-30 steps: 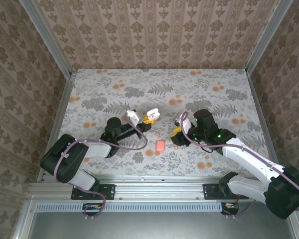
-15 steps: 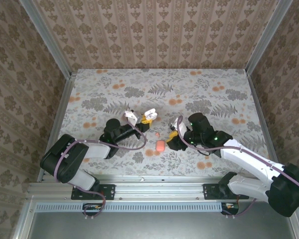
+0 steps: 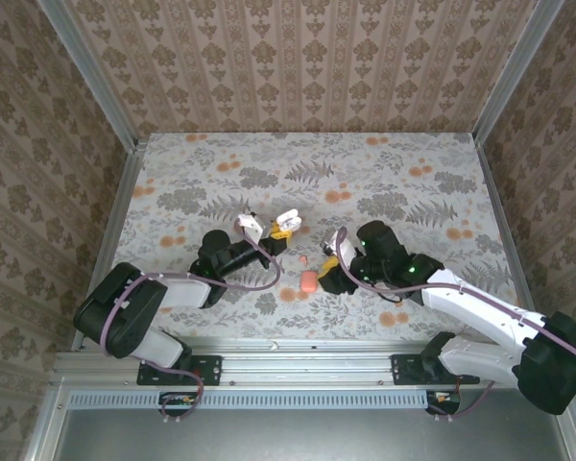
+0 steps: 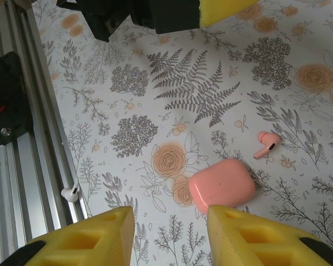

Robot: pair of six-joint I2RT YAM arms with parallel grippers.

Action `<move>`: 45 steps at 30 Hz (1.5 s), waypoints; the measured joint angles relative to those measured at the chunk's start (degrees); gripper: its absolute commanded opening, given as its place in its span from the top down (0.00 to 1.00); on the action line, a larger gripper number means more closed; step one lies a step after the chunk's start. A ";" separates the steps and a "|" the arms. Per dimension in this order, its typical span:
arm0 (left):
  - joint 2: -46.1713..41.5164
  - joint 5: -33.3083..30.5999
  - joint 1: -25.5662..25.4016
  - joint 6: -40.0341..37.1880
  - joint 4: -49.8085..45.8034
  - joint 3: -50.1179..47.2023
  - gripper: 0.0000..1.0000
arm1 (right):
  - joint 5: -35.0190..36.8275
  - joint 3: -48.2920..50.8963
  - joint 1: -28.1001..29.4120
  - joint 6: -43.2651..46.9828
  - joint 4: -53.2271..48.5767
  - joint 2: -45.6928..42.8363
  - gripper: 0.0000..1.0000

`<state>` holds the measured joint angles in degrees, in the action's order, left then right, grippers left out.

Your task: Insert the wireless bluetooth earbuds into the charging case

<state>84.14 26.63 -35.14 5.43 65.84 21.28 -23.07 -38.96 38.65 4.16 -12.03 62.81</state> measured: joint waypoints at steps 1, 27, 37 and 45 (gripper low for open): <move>-0.09 -0.11 0.00 0.17 -0.09 -0.11 0.96 | 0.07 0.00 0.22 -0.11 0.00 0.09 0.60; -19.41 -13.40 1.18 3.17 -29.66 -3.43 0.97 | 13.73 -14.51 23.58 -56.00 -12.02 20.70 0.64; -23.12 -16.22 4.13 5.86 -37.53 -5.53 0.97 | 16.13 -23.69 33.16 -68.65 -16.57 34.21 0.69; -27.21 -16.46 7.43 7.10 -42.29 -6.29 0.97 | 17.44 -28.26 36.33 -73.83 -18.64 41.90 0.69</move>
<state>56.93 10.17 -27.70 12.53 23.55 14.98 -5.63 -67.22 74.98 -69.67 -30.68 104.71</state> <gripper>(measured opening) 0.195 0.312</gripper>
